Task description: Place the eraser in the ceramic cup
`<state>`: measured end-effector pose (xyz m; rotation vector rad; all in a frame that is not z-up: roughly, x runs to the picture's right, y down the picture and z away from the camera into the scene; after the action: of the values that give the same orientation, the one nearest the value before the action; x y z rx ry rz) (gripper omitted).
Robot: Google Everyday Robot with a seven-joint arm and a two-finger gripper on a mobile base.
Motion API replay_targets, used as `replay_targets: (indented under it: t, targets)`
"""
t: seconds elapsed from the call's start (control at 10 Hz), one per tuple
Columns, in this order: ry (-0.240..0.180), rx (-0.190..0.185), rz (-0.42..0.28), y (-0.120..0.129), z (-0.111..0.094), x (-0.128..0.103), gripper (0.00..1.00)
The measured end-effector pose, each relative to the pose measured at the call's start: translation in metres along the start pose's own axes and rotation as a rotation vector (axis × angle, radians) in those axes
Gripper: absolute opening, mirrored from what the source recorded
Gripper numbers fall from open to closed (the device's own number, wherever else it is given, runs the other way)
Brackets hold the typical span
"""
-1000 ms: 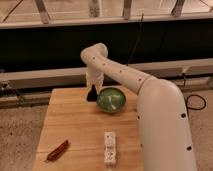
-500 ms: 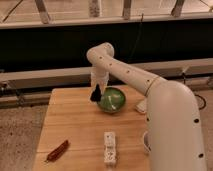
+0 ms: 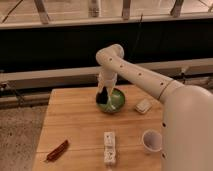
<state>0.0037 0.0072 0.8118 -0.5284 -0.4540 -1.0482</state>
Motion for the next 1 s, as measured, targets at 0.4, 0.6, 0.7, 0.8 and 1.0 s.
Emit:
replay_targets:
  t: [0.4,0.6,0.7,0.8,1.0]
  targets:
    - [-0.011,0.001,0.044,0.042,-0.012,0.003,0.02]
    - [-0.018,0.010,0.063,0.056,-0.018,0.002,0.02]
    - [-0.023,0.014,0.069,0.057,-0.019,-0.001,0.02]
    - [-0.026,0.013,0.078,0.062,-0.020,-0.002,0.02]
    - [-0.030,0.014,0.099,0.083,-0.025,0.000,0.02]
